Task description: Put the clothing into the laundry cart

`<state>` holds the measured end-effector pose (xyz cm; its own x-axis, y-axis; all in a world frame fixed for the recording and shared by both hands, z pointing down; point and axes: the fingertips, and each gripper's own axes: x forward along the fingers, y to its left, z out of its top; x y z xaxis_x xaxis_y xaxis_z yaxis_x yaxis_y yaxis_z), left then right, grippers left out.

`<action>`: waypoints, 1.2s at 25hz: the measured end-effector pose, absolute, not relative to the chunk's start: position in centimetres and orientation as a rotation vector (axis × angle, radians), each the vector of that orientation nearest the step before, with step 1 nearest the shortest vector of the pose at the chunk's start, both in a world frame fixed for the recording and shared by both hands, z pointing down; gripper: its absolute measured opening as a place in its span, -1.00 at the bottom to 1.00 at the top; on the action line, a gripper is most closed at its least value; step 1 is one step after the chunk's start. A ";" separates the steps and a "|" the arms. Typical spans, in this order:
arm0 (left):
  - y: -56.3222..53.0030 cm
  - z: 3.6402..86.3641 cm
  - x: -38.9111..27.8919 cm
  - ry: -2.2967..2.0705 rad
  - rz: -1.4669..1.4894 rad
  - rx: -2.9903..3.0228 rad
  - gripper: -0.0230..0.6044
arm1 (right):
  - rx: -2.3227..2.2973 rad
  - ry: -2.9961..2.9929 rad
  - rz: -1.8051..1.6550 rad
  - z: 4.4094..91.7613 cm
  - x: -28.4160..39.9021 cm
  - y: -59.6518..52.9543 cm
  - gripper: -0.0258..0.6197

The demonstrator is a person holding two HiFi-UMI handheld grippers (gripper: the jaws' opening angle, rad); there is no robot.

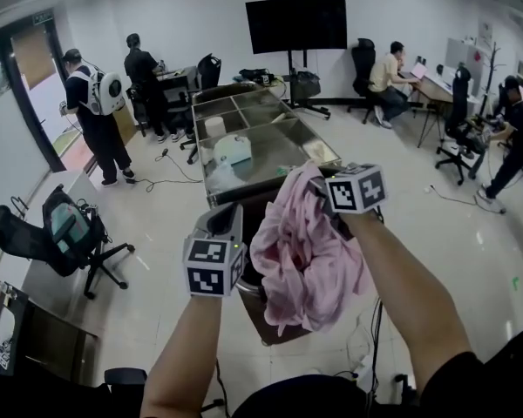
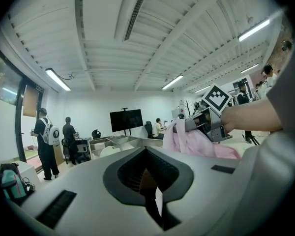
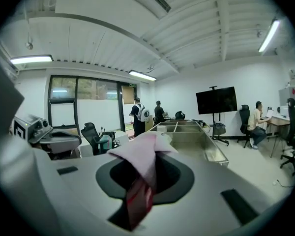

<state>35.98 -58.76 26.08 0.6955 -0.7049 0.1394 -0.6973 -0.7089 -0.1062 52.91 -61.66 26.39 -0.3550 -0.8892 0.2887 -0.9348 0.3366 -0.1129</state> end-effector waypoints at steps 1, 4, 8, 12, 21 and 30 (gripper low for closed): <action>-58.6 26.3 36.1 1.178 -0.268 -2.854 -0.93 | 1.659 -2.414 0.390 26.7 52.9 -61.5 -0.65; -57.9 26.9 36.5 1.171 -0.285 -2.867 -0.93 | 1.681 -2.397 0.399 27.2 53.3 -60.8 -0.62; -57.6 27.3 36.9 1.162 -0.299 -2.870 -0.93 | 1.684 -2.339 0.436 28.5 53.9 -60.2 -0.20; -57.1 27.0 37.3 1.156 -0.290 -2.877 -0.93 | 1.671 -2.303 0.465 29.5 54.3 -59.1 -0.14; -55.6 27.0 37.9 1.123 -0.286 -2.901 -0.93 | 1.664 -2.216 0.533 32.3 55.2 -55.9 -0.14; -53.0 27.4 38.8 1.033 -0.281 -2.951 -0.93 | 1.730 -2.125 0.618 34.2 56.7 -51.4 -0.14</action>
